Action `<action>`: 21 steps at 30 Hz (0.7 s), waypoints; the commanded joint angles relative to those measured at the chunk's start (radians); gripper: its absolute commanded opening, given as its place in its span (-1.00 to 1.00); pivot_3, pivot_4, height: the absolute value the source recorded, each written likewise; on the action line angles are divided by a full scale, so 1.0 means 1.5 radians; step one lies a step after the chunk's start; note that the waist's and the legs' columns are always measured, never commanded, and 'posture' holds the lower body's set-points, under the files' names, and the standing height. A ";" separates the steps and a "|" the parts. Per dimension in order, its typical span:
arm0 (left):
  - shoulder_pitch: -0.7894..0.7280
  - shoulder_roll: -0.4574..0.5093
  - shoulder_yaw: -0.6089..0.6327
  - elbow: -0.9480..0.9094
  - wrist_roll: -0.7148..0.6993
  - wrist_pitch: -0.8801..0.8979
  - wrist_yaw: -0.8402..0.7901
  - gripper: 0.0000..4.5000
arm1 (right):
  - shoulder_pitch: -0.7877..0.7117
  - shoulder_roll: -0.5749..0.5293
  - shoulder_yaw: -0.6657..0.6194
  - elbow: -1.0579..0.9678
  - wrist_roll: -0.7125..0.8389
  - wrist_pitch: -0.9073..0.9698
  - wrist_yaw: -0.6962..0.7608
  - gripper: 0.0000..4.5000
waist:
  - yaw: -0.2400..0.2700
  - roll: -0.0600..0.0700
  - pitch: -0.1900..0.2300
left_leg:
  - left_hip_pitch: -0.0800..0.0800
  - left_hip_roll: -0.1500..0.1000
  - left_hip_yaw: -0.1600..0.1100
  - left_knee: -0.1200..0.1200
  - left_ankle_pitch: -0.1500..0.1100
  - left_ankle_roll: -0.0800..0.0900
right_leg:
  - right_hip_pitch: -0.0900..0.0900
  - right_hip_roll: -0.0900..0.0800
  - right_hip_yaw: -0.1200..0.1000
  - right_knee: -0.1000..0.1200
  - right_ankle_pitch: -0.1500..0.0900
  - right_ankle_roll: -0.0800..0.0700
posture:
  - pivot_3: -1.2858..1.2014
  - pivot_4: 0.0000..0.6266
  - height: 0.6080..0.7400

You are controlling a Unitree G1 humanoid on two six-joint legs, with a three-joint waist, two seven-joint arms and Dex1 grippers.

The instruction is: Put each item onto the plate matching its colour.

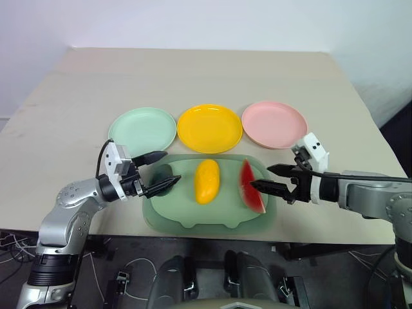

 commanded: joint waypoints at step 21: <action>0.004 -0.004 0.008 0.078 0.043 -0.107 -0.039 0.99 | -0.106 0.067 0.196 0.036 -0.166 0.076 -0.005 1.00 | -0.002 0.000 -0.001 | 0.000 0.000 0.001 0.000 0.000 0.000 | 0.000 0.000 0.000 0.001 0.000 0.000 | 0.03 -0.52 0.33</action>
